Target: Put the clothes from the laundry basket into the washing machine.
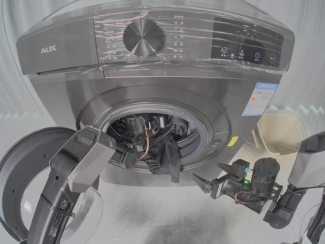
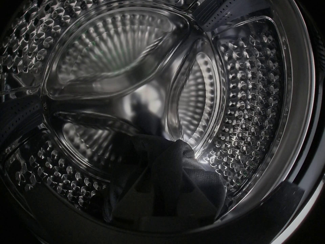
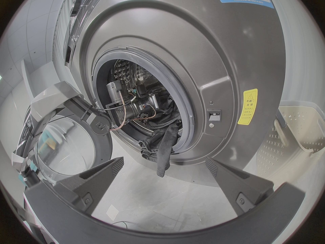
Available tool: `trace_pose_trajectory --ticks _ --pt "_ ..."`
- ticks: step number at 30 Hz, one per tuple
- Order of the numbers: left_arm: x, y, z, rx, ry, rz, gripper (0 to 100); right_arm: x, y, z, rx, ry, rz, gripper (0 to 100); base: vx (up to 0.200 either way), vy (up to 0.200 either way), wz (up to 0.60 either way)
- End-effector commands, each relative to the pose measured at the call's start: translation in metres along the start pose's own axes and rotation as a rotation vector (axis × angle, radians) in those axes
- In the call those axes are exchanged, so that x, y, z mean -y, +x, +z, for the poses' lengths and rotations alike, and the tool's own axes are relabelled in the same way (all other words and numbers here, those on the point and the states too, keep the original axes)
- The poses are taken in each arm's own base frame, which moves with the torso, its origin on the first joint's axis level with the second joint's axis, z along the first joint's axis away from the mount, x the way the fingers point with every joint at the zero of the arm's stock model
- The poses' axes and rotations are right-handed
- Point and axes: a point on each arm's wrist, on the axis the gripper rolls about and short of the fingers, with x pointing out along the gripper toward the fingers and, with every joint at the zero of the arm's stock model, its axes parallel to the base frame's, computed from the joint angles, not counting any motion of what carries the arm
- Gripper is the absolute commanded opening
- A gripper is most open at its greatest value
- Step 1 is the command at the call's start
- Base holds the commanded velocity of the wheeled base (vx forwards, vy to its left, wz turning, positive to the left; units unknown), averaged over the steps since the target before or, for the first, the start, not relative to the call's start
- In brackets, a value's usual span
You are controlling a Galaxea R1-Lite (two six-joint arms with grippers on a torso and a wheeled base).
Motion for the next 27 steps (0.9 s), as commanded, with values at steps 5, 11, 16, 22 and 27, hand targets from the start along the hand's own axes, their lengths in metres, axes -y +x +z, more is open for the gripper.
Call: trace_pose_trajectory --ticks 5,11,16,22,27 --pt "-0.002 -0.003 -0.011 -0.027 -0.004 0.004 100 0.002 0.000 0.000 0.000 0.001 -0.007 100 0.000 0.000 0.00" --pt "0.009 -0.029 -0.004 -0.128 0.005 -0.033 100 0.001 0.000 -0.001 -0.004 0.000 -0.003 100 0.000 0.000 0.00" --pt "0.026 -0.049 0.003 -0.182 0.007 -0.088 100 0.001 0.000 -0.001 -0.004 0.000 -0.002 100 0.000 0.000 0.00" --pt "0.035 -0.072 -0.004 -0.276 0.020 -0.150 100 0.000 -0.001 0.000 -0.002 0.000 -0.002 100 0.000 0.000 0.00" --pt "0.036 -0.084 -0.020 -0.342 0.032 -0.175 100 0.001 0.000 0.000 -0.001 0.000 -0.001 100 0.000 0.000 0.00"
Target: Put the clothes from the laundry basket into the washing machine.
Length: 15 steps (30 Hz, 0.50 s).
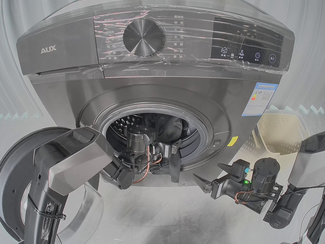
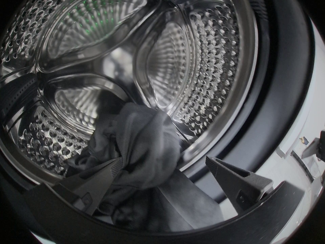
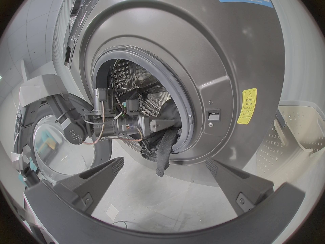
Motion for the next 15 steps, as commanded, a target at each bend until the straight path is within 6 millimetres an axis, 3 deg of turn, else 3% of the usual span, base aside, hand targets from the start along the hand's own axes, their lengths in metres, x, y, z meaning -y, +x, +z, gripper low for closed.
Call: trace_pose_trajectory --ticks 1,5,15 --pt "0.007 -0.011 -0.002 -0.032 0.008 -0.026 100 0.000 0.000 0.000 0.002 0.000 0.000 100 0.000 0.000 0.00" --pt "0.007 -0.006 -0.021 -0.070 0.018 -0.027 100 0.000 0.000 0.000 0.001 0.000 -0.001 100 0.000 0.000 0.00" --pt "0.001 0.011 -0.042 -0.080 0.030 -0.020 100 0.000 0.001 0.002 0.013 0.002 0.003 100 0.000 0.000 0.00"
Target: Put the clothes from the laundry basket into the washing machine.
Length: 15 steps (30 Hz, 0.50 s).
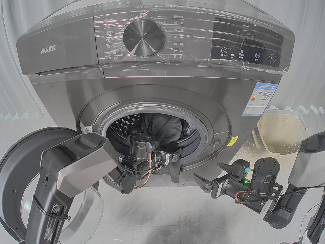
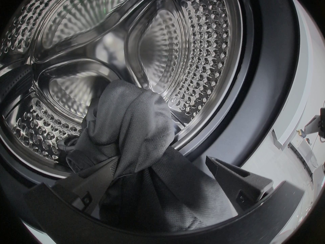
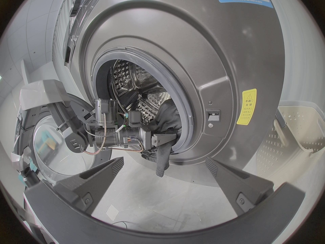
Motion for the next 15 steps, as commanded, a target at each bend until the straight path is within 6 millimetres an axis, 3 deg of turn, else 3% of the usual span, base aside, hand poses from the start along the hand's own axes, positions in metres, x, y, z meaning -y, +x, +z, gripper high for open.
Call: trace_pose_trajectory --ticks 1,2,12,15 --pt "-0.002 0.009 -0.015 -0.020 0.000 0.003 100 -0.001 0.001 0.002 0.008 0.001 0.003 100 0.000 0.000 0.00" --pt "-0.002 0.010 -0.017 -0.022 0.000 0.003 0 -0.001 0.001 0.002 0.012 0.001 0.004 100 0.000 0.000 0.00" --pt "-0.004 0.015 -0.011 0.011 -0.003 0.016 0 -0.001 0.002 0.004 0.020 0.002 0.004 100 0.000 0.000 0.00" --pt "-0.016 0.018 0.010 0.098 -0.016 0.054 0 -0.001 0.002 0.004 0.021 0.002 0.006 100 0.000 0.000 0.00"
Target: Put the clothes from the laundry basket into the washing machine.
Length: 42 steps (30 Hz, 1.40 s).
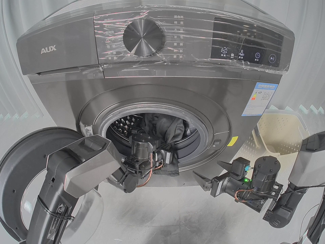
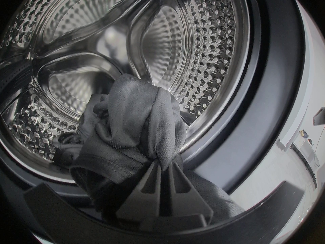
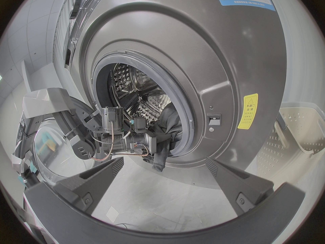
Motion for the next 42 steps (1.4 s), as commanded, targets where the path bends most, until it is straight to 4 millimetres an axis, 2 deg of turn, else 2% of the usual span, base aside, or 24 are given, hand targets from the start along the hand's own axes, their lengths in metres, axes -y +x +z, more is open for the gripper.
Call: trace_pose_trajectory --ticks 1,5,6,7,10,13,14,29,40,41,42 --pt "-0.014 0.006 0.023 0.103 -0.014 0.051 0 -0.001 0.000 0.001 0.003 0.000 0.002 100 0.000 0.000 0.00" --pt "-0.031 0.012 0.048 0.226 -0.029 0.125 0 -0.001 0.000 0.000 0.001 -0.001 0.003 100 0.000 0.000 0.00" --pt "-0.031 0.012 0.048 0.226 -0.029 0.125 0 -0.001 0.000 0.000 0.001 -0.001 0.003 100 0.000 0.000 0.00" --pt "-0.040 0.015 0.061 0.279 -0.036 0.146 0 -0.001 0.000 0.000 0.003 -0.001 0.002 100 0.000 0.000 0.00" --pt "-0.045 0.017 0.066 0.295 -0.039 0.161 0 -0.001 0.000 0.000 0.001 -0.001 0.003 100 0.000 0.000 0.00" --pt "-0.045 0.016 0.061 0.280 -0.039 0.158 0 -0.001 0.000 0.000 0.001 -0.001 0.003 100 0.000 0.000 0.00" --pt "-0.044 0.016 0.059 0.275 -0.039 0.158 100 -0.001 0.000 0.000 0.001 -0.001 0.003 100 0.000 0.000 0.00" --pt "-0.021 -0.005 0.024 0.102 -0.012 0.074 100 -0.002 0.000 -0.001 -0.002 -0.002 0.004 100 0.000 0.000 0.00" --pt "-0.034 0.001 -0.001 0.048 0.004 0.088 100 -0.004 0.000 -0.001 -0.001 -0.002 0.014 100 0.000 0.000 0.00" --pt "-0.035 0.001 -0.002 0.048 0.005 0.091 0 -0.004 0.000 -0.001 -0.001 -0.002 0.014 100 0.000 0.000 0.00" --pt "-0.035 0.002 -0.002 0.046 0.007 0.091 0 -0.004 0.000 -0.001 -0.001 -0.002 0.014 100 0.000 0.000 0.00"
